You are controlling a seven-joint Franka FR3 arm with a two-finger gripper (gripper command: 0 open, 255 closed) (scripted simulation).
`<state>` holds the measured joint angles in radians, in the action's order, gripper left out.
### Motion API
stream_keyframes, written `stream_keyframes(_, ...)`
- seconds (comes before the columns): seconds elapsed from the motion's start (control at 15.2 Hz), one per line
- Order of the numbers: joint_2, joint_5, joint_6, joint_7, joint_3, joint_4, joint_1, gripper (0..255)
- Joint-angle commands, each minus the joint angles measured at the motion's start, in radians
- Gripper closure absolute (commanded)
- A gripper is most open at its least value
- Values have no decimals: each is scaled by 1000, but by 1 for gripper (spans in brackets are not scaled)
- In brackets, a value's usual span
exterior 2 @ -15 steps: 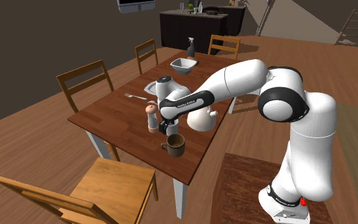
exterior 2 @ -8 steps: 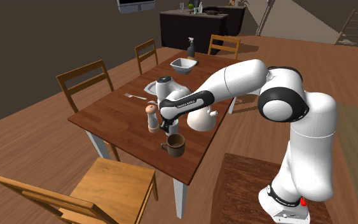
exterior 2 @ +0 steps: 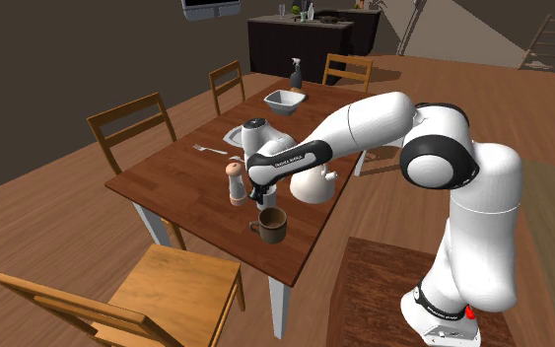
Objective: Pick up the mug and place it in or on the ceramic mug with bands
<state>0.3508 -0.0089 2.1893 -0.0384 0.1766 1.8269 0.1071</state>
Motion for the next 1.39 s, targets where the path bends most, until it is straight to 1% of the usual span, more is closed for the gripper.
stream_keyframes(0.0,-6,-1,-11,0,0,-5,0,255)
stream_keyframes(0.66,-59,-9,-128,0,4,-70,-4,255)
stream_keyframes(1.32,-94,-14,-250,-3,6,-158,-5,255)
